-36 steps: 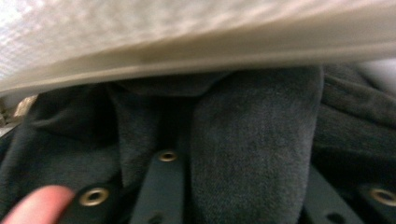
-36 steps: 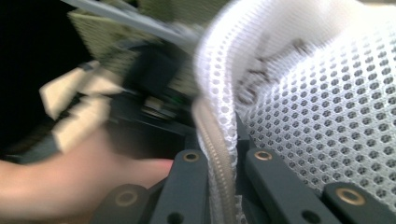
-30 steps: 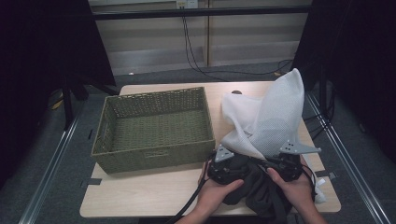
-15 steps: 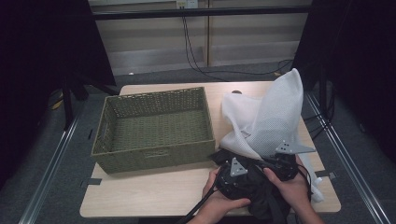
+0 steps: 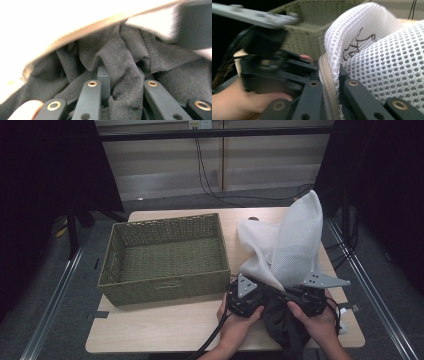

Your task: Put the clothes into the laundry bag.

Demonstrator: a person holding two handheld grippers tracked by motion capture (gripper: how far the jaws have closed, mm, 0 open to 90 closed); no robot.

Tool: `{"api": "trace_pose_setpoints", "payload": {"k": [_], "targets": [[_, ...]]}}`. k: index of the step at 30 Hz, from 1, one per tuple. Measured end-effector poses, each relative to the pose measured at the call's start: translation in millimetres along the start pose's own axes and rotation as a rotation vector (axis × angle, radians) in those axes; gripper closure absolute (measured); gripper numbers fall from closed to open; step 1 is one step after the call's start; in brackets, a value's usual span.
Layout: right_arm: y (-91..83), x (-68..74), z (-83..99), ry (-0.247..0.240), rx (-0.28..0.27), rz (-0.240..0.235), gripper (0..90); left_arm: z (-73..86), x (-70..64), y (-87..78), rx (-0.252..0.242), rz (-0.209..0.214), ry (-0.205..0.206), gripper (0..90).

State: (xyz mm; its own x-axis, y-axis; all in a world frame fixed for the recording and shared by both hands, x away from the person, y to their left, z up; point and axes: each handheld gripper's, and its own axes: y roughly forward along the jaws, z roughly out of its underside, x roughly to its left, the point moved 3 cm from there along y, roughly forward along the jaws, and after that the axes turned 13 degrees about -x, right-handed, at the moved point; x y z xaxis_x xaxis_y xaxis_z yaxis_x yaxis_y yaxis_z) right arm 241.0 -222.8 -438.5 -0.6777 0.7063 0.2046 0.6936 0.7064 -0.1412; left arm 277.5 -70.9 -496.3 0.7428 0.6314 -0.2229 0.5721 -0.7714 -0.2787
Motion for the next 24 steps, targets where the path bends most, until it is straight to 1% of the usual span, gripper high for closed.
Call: {"api": "trace_pose_setpoints", "payload": {"k": [1,2,3,4,5,6,8,9,10,11,12,13,15,16,17,18,19,20,21,22,23,24], "targets": [[1.2,-0.7,2.7,0.008,0.011,0.005,88.7,3.9,2.0,2.5,0.019,-0.002,-0.003,75.2],[2.3,-2.6,4.9,0.011,0.018,0.013,88.8,5.6,3.1,2.7,0.021,0.004,-0.001,74.4],[3.0,-4.8,6.5,0.020,0.023,0.021,88.8,5.7,3.1,1.7,0.024,0.018,0.007,73.2],[2.9,-7.6,7.7,0.031,0.024,0.030,88.9,5.1,3.1,0.4,0.028,0.024,0.012,70.9],[2.3,-10.7,8.5,0.034,0.025,0.037,88.9,4.0,2.7,-1.8,0.029,0.035,0.018,64.2],[2.3,-10.7,8.5,0.034,0.025,0.037,88.9,2.7,2.4,-4.2,0.028,0.048,0.019,64.2],[1.8,-13.3,9.0,0.039,0.027,0.050,88.9,-0.1,1.8,-11.6,0.035,0.067,0.031,52.0],[1.6,-14.6,9.1,0.039,0.024,0.053,88.8,-2.0,0.1,-17.5,0.024,0.067,0.039,44.6],[1.4,-15.4,9.1,0.042,0.020,0.055,88.8,-3.2,-1.5,-23.0,0.012,0.078,0.050,35.2],[1.3,-16.2,9.3,0.039,0.020,0.061,88.8,-4.5,-3.7,-28.7,0.006,0.081,0.066,30.2],[1.2,-17.3,9.8,0.042,0.022,0.069,88.7,-6.2,-8.4,-38.2,-0.015,0.124,0.070,26.1],[1.5,-18.4,10.1,0.045,0.018,0.072,88.7,-6.5,-12.1,-43.1,-0.018,0.152,0.069,23.9],[1.9,-20.0,10.8,0.048,0.020,0.077,88.6,-6.9,-21.2,-50.9,-0.027,0.209,0.088,19.6],[1.9,-20.0,10.8,0.048,0.020,0.077,88.6,-6.9,-21.2,-50.9,-0.027,0.209,0.088,18.6],[2.2,-20.6,11.0,0.047,0.021,0.080,88.6,-6.8,-26.5,-54.1,-0.022,0.235,0.101,18.6],[2.5,-20.6,11.1,0.047,0.020,0.080,88.5,-5.5,-32.6,-55.0,-0.021,0.245,0.113,17.1],[3.2,-20.0,11.7,0.049,0.022,0.079,88.5,-3.2,-37.7,-54.1,-0.012,0.264,0.131,16.4],[3.2,-20.0,11.7,0.049,0.022,0.079,88.5,0.1,-42.5,-51.1,0.008,0.276,0.137,16.4],[3.6,-19.6,12.2,0.051,0.026,0.078,88.5,4.9,-46.0,-45.4,0.040,0.277,0.151,14.9],[4.3,-19.1,12.6,0.052,0.026,0.075,88.5,10.5,-47.5,-39.4,0.086,0.255,0.167,13.2],[4.9,-18.4,12.9,0.053,0.027,0.072,88.5,16.3,-48.0,-31.8,0.111,0.248,0.167,12.8],[5.7,-17.5,13.6,0.049,0.032,0.072,88.5,21.8,-47.9,-24.7,0.136,0.225,0.161,13.1]]}}
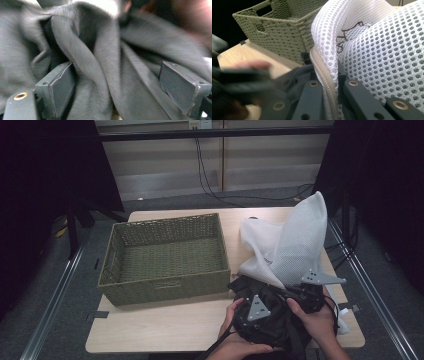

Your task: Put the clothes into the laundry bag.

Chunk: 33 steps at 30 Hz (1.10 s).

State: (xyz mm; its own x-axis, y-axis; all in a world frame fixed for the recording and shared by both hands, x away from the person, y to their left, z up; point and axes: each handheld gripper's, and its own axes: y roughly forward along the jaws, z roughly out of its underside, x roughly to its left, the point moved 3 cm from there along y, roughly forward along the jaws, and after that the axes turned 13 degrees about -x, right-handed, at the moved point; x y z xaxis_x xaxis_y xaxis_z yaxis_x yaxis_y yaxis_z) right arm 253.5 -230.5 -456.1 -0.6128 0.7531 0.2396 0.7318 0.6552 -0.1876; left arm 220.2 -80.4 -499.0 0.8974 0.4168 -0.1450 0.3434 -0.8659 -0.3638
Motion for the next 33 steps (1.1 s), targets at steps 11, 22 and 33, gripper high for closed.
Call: {"api": "trace_pose_setpoints", "payload": {"k": [11,22,33], "targets": [[-7.5,14.1,-13.9,-0.060,-0.049,-0.050,88.4,-21.9,31.9,8.0,-0.095,-0.086,-0.081,84.6],[-6.2,6.5,-8.3,-0.017,-0.012,0.002,89.0,-14.2,50.9,19.1,-0.153,-0.111,-0.240,77.4],[-2.0,-16.1,12.9,-0.031,0.092,0.096,88.8,-17.6,46.6,-25.8,-0.145,-0.003,-0.181,36.1]]}}
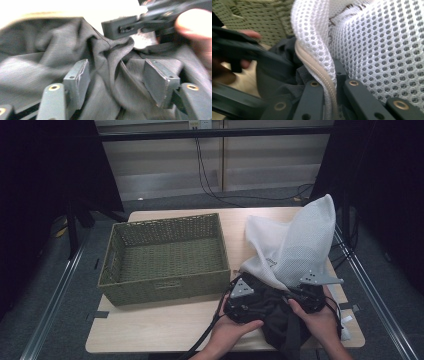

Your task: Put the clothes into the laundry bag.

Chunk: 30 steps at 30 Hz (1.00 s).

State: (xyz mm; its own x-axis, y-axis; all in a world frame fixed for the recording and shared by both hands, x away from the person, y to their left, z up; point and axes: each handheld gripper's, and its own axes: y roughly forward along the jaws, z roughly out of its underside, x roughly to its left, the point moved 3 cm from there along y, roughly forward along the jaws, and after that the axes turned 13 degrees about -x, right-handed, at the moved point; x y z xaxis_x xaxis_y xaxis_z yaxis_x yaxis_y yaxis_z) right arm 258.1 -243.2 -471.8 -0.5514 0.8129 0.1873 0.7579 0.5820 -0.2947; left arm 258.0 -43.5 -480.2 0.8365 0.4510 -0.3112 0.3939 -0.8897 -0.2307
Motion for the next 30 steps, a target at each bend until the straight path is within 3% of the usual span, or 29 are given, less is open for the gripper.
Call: {"api": "trace_pose_setpoints", "payload": {"k": [4,6,9,10,11,13,14,15,16,18,19,20,22,23,24,25,28,30], "targets": [[-1.7,-6.2,4.3,-0.018,0.006,0.035,88.7,-1.9,14.2,-28.5,-0.011,-0.037,0.051,33.2],[-7.7,-3.9,1.0,-0.018,-0.003,0.055,85.0,1.7,25.8,-39.1,-0.008,-0.062,0.039,33.0],[-18.9,2.5,-8.0,-0.001,-0.035,0.071,70.1,8.2,42.0,-46.1,0.013,-0.087,-0.006,33.6],[-27.6,9.0,-15.7,-0.006,-0.059,0.089,63.2,10.2,45.5,-46.1,0.015,-0.092,-0.017,36.6],[-27.6,9.0,-15.7,-0.006,-0.059,0.089,63.2,11.5,47.7,-45.2,0.025,-0.098,-0.021,36.6],[-35.0,16.1,-23.7,-0.015,-0.089,0.112,55.2,13.0,46.8,-38.2,0.027,-0.071,-0.035,39.7],[-38.8,24.3,-32.0,-0.014,-0.125,0.151,46.7,13.7,45.0,-33.3,0.035,-0.060,-0.025,45.8],[-38.8,24.3,-32.0,-0.014,-0.125,0.151,46.7,15.1,42.2,-27.3,0.050,-0.047,-0.018,45.8],[-37.2,33.5,-38.3,0.012,-0.150,0.174,38.7,19.2,37.5,-14.9,0.097,-0.022,-0.012,50.7],[-33.6,37.8,-39.3,0.018,-0.153,0.198,36.2,21.7,34.3,-8.9,0.125,-0.011,-0.013,50.9],[-27.8,41.2,-38.5,0.008,-0.136,0.232,32.4,24.5,30.2,-3.1,0.133,0.000,-0.013,50.9],[-11.4,42.9,-31.3,-0.014,-0.074,0.306,24.7,29.4,23.0,3.7,0.151,0.025,0.000,52.4],[-2.4,42.2,-26.0,-0.002,-0.048,0.333,20.1,31.6,20.6,5.2,0.156,0.038,0.004,53.3],[5.6,41.1,-20.2,0.007,-0.024,0.362,18.4,33.4,18.4,6.2,0.152,0.046,-0.008,53.6],[18.4,39.6,-9.2,-0.014,0.015,0.412,17.6,34.1,18.0,4.5,0.152,0.071,-0.016,53.5],[18.4,39.6,-9.2,-0.014,0.015,0.412,17.6,34.1,18.0,4.5,0.152,0.071,-0.016,53.4],[30.7,38.9,4.0,-0.120,0.043,0.478,17.7,31.8,22.0,-2.6,0.142,0.095,-0.028,51.9],[35.3,36.2,13.6,-0.206,0.064,0.509,21.7,28.2,27.6,-10.1,0.124,0.072,-0.040,48.7]]}}
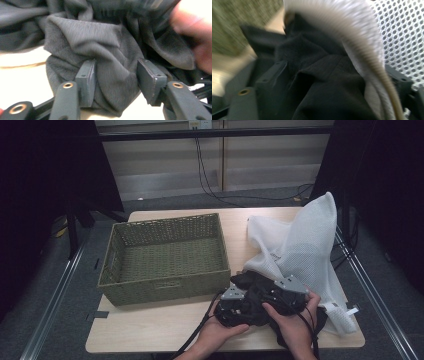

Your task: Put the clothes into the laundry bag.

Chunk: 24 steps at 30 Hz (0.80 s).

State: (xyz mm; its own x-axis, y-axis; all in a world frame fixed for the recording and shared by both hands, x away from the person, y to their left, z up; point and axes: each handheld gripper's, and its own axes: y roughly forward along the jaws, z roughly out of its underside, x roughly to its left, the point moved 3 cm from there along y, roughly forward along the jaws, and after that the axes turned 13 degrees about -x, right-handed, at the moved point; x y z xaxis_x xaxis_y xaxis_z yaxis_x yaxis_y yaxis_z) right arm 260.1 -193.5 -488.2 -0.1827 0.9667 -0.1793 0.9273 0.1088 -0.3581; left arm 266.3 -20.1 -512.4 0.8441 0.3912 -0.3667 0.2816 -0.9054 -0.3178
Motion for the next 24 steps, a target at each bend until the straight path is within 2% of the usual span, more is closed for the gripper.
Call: {"api": "trace_pose_setpoints", "payload": {"k": [1,3,4,6,7,8,9,11,12,13,15,16,17,18,19,20,21,22,23,24], "targets": [[2.8,-0.4,5.3,-0.032,0.008,0.010,26.2,-1.2,3.4,-4.6,-0.004,-0.025,0.001,46.7],[6.9,-4.6,14.2,-0.038,0.023,0.001,36.1,-2.8,9.3,-13.8,-0.010,-0.072,0.013,45.3],[6.7,-11.5,18.3,-0.037,0.016,-0.014,47.5,-2.8,14.9,-21.1,-0.016,-0.091,0.016,44.9],[6.3,-19.0,22.9,-0.053,0.003,-0.033,59.9,-2.9,21.2,-26.8,-0.025,-0.107,0.005,44.7],[6.3,-19.0,22.9,-0.053,0.003,-0.033,59.9,-2.9,21.2,-26.8,-0.025,-0.107,0.005,43.7],[4.8,-27.0,26.8,-0.056,-0.012,-0.058,68.0,-2.9,24.2,-28.6,-0.038,-0.112,-0.015,42.5],[4.8,-27.0,26.8,-0.056,-0.012,-0.058,68.0,-2.8,27.4,-29.8,-0.043,-0.122,-0.033,42.5],[3.0,-33.2,28.9,-0.041,-0.021,-0.106,72.1,-0.7,32.0,-28.2,-0.036,-0.156,-0.053,44.1],[0.6,-38.0,30.6,-0.021,-0.028,-0.157,73.8,0.8,33.5,-26.4,-0.025,-0.172,-0.053,47.4],[0.6,-38.0,30.6,-0.021,-0.028,-0.157,73.8,2.2,33.9,-23.8,-0.018,-0.176,-0.052,47.4],[-2.6,-41.1,31.9,-0.013,-0.032,-0.194,74.4,4.7,32.1,-16.5,0.000,-0.193,-0.030,50.6],[-6.5,-42.3,33.2,-0.024,-0.034,-0.226,74.6,5.3,30.9,-13.3,0.016,-0.209,-0.011,53.4],[-6.5,-42.3,33.2,-0.024,-0.034,-0.226,74.6,5.3,29.4,-10.0,0.015,-0.225,0.001,53.4],[-11.2,-43.7,35.0,-0.029,-0.036,-0.261,74.8,5.0,28.8,-7.8,0.027,-0.240,0.018,57.1],[-11.2,-43.7,35.0,-0.029,-0.036,-0.261,74.8,4.8,28.2,-5.5,0.043,-0.248,0.031,57.1],[-13.3,-45.0,35.8,-0.024,-0.039,-0.278,74.8,5.2,26.5,-2.6,0.050,-0.252,0.036,59.3],[-14.7,-46.3,36.4,-0.011,-0.045,-0.296,74.8,5.2,24.9,-0.9,0.062,-0.251,0.069,60.9],[-17.6,-48.6,36.6,0.016,-0.049,-0.322,74.7,5.3,21.9,1.7,0.060,-0.260,0.085,61.3],[-17.6,-48.6,36.6,0.016,-0.049,-0.322,74.7,5.4,20.1,3.2,0.075,-0.250,0.119,61.3],[-18.7,-49.4,36.2,0.022,-0.057,-0.337,74.5,5.9,16.6,5.8,0.074,-0.248,0.132,61.3]]}}
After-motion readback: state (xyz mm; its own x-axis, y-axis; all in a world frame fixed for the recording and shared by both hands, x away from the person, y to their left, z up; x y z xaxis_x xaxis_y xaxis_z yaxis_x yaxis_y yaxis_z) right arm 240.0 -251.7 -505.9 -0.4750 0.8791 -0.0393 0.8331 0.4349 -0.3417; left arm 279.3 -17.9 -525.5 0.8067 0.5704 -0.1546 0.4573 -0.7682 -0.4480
